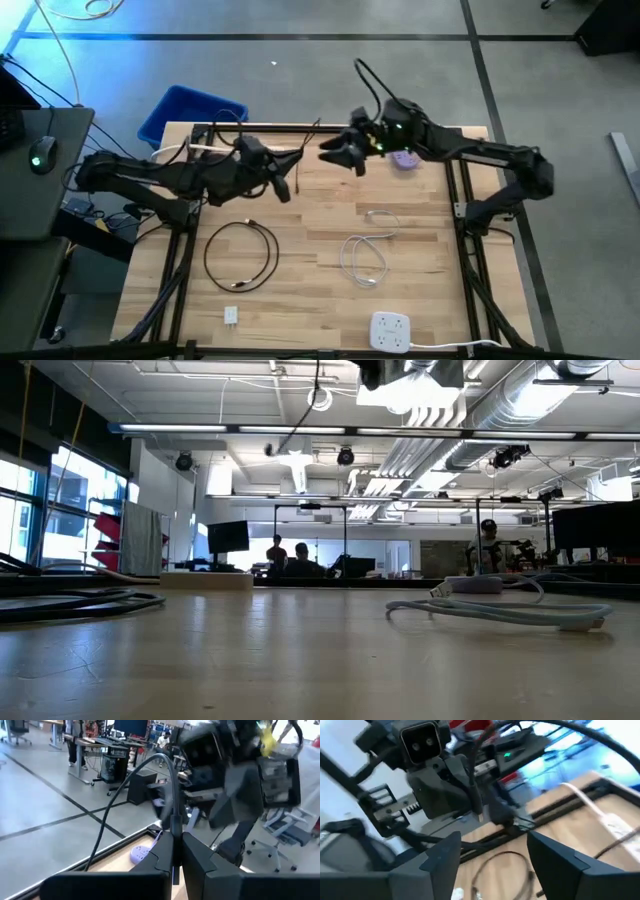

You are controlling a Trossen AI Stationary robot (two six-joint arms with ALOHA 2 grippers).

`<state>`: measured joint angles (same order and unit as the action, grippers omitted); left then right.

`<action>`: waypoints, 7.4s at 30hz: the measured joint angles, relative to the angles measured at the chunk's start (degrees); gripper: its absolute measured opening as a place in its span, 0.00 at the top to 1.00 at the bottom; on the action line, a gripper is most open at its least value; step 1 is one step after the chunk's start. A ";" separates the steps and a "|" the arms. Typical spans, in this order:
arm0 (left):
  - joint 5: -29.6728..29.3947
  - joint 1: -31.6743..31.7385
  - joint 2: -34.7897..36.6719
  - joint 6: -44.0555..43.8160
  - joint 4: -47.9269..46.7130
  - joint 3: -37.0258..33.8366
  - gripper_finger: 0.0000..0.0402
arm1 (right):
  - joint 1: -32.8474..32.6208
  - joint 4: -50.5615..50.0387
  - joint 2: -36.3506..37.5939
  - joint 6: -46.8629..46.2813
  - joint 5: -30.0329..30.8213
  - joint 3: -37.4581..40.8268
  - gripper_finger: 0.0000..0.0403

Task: Insert USB
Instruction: Insert the top black charger cable into the top white outlet extension

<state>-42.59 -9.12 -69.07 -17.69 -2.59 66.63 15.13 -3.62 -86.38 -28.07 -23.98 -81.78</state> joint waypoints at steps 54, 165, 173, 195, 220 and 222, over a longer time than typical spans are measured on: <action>35.87 12.02 -7.06 -16.84 -9.88 -0.04 0.59 | -1.04 -29.80 -9.54 20.52 -3.00 -14.25 1.00; 11.78 3.10 -5.36 9.84 33.86 -0.02 1.00 | -2.19 44.32 -0.84 -11.78 -0.24 11.02 0.62; 11.84 3.08 -5.99 9.26 33.95 -0.02 1.00 | -2.58 44.61 -0.84 -10.48 -0.59 11.02 0.79; 14.01 1.41 0.79 1.03 9.21 0.00 0.74 | 0.69 25.58 5.02 -5.04 -3.23 10.91 1.00; 35.54 12.70 -7.90 -8.37 -19.75 17.40 0.60 | 1.60 7.19 6.20 3.51 -9.71 10.97 1.00; 36.20 13.18 -7.92 -9.14 -19.84 17.40 0.59 | 1.58 6.97 6.20 3.70 -9.71 10.97 1.00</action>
<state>-6.39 4.07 -76.99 -26.83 -22.43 84.03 16.71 3.36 -80.18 -24.37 -33.69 -70.81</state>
